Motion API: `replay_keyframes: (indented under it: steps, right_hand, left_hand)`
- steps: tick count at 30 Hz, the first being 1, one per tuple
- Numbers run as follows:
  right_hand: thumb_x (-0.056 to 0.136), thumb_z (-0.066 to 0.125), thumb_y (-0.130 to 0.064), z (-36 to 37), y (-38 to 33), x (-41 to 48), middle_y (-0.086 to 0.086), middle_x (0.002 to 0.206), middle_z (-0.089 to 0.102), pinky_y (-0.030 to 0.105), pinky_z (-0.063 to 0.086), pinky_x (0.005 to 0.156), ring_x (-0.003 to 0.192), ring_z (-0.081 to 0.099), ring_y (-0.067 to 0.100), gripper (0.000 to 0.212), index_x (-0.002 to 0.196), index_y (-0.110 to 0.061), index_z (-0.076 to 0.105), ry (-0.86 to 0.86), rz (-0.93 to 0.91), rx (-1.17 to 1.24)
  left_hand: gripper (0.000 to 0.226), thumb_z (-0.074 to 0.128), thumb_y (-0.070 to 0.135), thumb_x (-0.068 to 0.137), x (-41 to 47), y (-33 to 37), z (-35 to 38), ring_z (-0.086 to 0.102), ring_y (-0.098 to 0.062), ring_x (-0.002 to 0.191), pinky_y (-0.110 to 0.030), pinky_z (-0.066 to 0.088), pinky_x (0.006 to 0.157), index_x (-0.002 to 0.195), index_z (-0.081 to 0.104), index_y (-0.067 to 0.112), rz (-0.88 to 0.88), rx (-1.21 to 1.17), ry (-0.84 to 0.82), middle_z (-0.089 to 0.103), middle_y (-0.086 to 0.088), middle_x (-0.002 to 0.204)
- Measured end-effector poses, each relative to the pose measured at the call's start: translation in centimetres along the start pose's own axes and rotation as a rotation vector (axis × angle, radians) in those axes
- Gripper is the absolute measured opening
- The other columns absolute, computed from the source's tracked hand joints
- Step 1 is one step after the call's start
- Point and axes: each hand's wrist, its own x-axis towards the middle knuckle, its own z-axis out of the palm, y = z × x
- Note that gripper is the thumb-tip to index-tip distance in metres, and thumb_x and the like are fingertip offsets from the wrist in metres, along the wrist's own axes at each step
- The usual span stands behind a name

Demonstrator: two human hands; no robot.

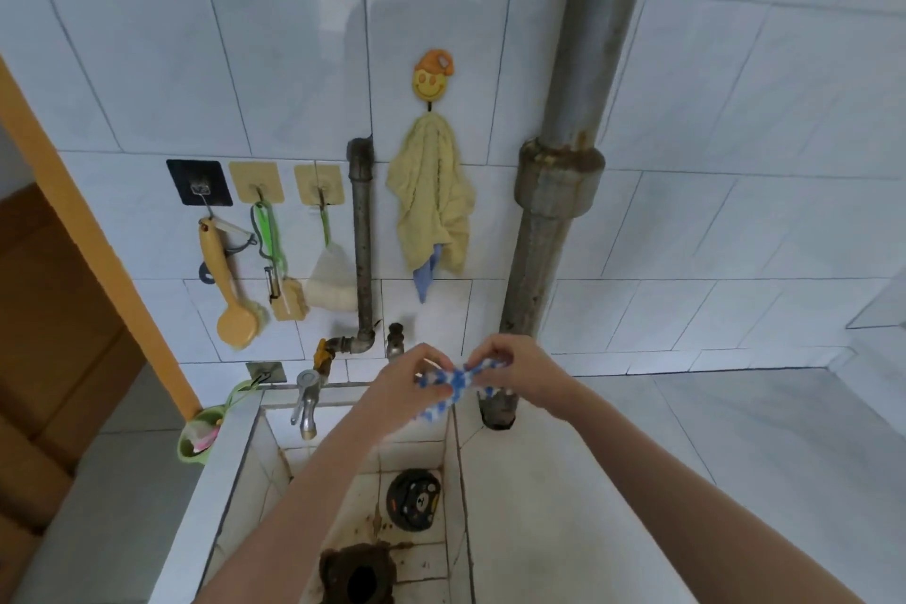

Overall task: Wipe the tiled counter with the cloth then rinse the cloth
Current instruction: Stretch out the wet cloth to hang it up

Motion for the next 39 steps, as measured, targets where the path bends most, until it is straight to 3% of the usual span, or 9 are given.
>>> replay_keyframes:
  steps: [4, 7, 10, 15, 18, 22, 29, 33, 39]
  right_hand:
    - [0.081, 0.067, -0.005, -7.6, -0.7, -1.5, -0.001, 0.087, 0.062, 0.009, 0.045, 0.061, 0.074, 0.058, 0.003, 0.010, 0.085, -0.013, 0.063, 0.081, -0.066, -0.034]
    - [0.080, 0.068, -0.002, -14.5, -0.8, -3.2, -0.001, 0.074, 0.062, 0.010, 0.043, 0.054, 0.059, 0.056, -0.002, 0.011, 0.087, -0.010, 0.066, 0.138, -0.135, -0.041]
    - [0.078, 0.070, -0.001, -21.7, -1.3, -4.8, 0.003, 0.072, 0.063, 0.019, 0.045, 0.057, 0.060, 0.057, 0.005, 0.013, 0.084, -0.012, 0.067, 0.225, -0.205, -0.039]
    - [0.077, 0.075, -0.012, -32.5, -4.5, -4.8, 0.004, 0.074, 0.066, 0.022, 0.044, 0.058, 0.066, 0.057, 0.014, 0.010, 0.081, -0.018, 0.068, 0.365, -0.356, -0.069]
    - [0.075, 0.076, -0.010, -37.3, -7.0, -3.9, 0.010, 0.079, 0.067, 0.028, 0.045, 0.061, 0.068, 0.056, 0.018, 0.013, 0.084, -0.013, 0.067, 0.424, -0.446, -0.062]
    - [0.076, 0.075, -0.008, -41.6, -9.6, -2.6, 0.014, 0.078, 0.064, 0.027, 0.044, 0.059, 0.064, 0.054, 0.018, 0.013, 0.085, -0.012, 0.066, 0.454, -0.514, -0.053]
    - [0.076, 0.075, -0.007, -46.5, -13.4, 0.3, 0.005, 0.078, 0.065, 0.018, 0.046, 0.062, 0.066, 0.055, 0.010, 0.014, 0.089, -0.009, 0.069, 0.588, -0.686, -0.079]
    - [0.076, 0.073, -0.004, -48.5, -15.7, 1.4, 0.003, 0.074, 0.063, 0.018, 0.045, 0.060, 0.065, 0.054, 0.013, 0.013, 0.086, -0.010, 0.069, 0.648, -0.789, -0.034]
    - [0.076, 0.071, -0.006, -50.5, -17.4, 3.7, -0.007, 0.067, 0.059, 0.015, 0.043, 0.054, 0.054, 0.050, 0.000, 0.015, 0.090, -0.004, 0.070, 0.784, -0.806, -0.010]
  left_hand:
    - [0.021, 0.066, 0.014, 0.084, 2.9, 7.3, 2.3, 0.064, -0.020, 0.086, -0.028, 0.054, 0.070, 0.089, 0.051, 0.027, 0.076, -0.026, -0.035, 0.061, -0.003, 0.097]
    - [0.021, 0.067, 0.016, 0.083, 5.3, 13.2, 5.0, 0.061, -0.020, 0.085, -0.030, 0.053, 0.076, 0.091, 0.051, 0.027, 0.159, 0.007, -0.003, 0.059, 0.001, 0.094]
    - [0.019, 0.064, 0.013, 0.085, 7.8, 20.0, 7.3, 0.057, -0.010, 0.078, -0.012, 0.046, 0.065, 0.097, 0.052, 0.022, 0.237, 0.013, 0.075, 0.057, 0.004, 0.089]
    - [0.013, 0.058, 0.003, 0.087, 12.1, 30.5, 8.6, 0.056, -0.006, 0.055, -0.011, 0.041, 0.043, 0.094, 0.054, 0.013, 0.349, -0.125, 0.265, 0.056, -0.001, 0.078]
    - [0.011, 0.059, 0.005, 0.087, 14.5, 35.5, 7.6, 0.055, -0.005, 0.051, -0.010, 0.037, 0.040, 0.093, 0.055, 0.013, 0.419, -0.093, 0.381, 0.059, -0.002, 0.076]
    - [0.010, 0.059, 0.007, 0.087, 16.9, 40.1, 5.8, 0.055, 0.000, 0.044, -0.010, 0.038, 0.040, 0.095, 0.057, 0.013, 0.489, -0.029, 0.461, 0.058, 0.002, 0.073]
    - [0.011, 0.063, 0.009, 0.085, 20.3, 45.6, 3.4, 0.056, -0.008, 0.070, -0.005, 0.044, 0.053, 0.093, 0.061, 0.016, 0.586, -0.024, 0.624, 0.059, 0.003, 0.085]
    - [0.016, 0.060, 0.006, 0.085, 21.8, 48.1, 2.3, 0.054, -0.001, 0.072, -0.004, 0.044, 0.059, 0.100, 0.064, 0.010, 0.682, -0.079, 0.717, 0.057, 0.007, 0.084]
    - [0.015, 0.060, 0.005, 0.084, 24.6, 51.1, 0.9, 0.056, -0.007, 0.076, -0.010, 0.047, 0.065, 0.098, 0.065, 0.007, 0.742, -0.082, 0.818, 0.061, 0.000, 0.089]
